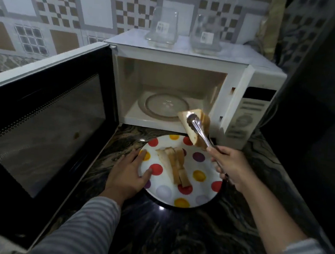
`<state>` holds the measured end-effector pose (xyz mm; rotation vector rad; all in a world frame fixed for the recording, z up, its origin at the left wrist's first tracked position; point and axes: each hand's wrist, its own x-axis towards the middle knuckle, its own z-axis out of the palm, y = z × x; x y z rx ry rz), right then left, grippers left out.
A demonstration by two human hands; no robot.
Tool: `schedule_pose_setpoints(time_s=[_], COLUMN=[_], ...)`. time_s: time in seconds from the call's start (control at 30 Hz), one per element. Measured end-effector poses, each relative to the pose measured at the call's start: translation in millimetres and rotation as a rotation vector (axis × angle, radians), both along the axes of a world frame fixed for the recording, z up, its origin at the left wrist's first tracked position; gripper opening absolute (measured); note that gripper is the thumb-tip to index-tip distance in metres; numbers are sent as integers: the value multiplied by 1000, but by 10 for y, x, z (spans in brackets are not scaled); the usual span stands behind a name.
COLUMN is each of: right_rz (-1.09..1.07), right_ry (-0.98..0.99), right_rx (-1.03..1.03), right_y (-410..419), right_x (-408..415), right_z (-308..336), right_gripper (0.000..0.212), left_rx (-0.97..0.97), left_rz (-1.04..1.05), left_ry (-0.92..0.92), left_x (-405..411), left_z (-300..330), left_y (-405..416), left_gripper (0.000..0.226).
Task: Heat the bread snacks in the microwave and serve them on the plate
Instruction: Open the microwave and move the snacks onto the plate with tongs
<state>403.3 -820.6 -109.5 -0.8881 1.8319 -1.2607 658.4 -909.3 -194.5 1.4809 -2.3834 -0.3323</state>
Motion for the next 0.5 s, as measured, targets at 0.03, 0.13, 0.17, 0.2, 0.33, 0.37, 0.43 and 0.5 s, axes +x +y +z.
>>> schedule_pose_setpoints(time_s=[0.03,0.13,0.17,0.2,0.33,0.37,0.43,0.5], right_rz=[-4,-7,-13,-11,22,21,20,25], right_ry=[5,35,57,104,403,433,506,578], right_rx=[8,15,13,21,56,55,62,68], right_y=[124,404,466,506,640,662,687,699], right_x=[2,40,39,34,53,70,114,153], right_z=[-43,-153,-198,-245,-404,-425,-435,-436], right_gripper=[28,30,34,38,46,47,47,44], left_rx=[8,14,15,15,-12,-10,-10,-10], left_rz=[1,0,-2,-1,-2,-2,-3,-6], left_ry=[-8,-28,-33,-34,-19,-27,-21,-3], left_x=[-3,-4,-7,-3,0,0,-5,-7], left_z=[-14,-30,-31,-31,-48,-53,-53,-46], left_y=[-10,-27,-25,-30,-37,-37,-29,-20], left_gripper=[95,96,97,97,95,95,96,97])
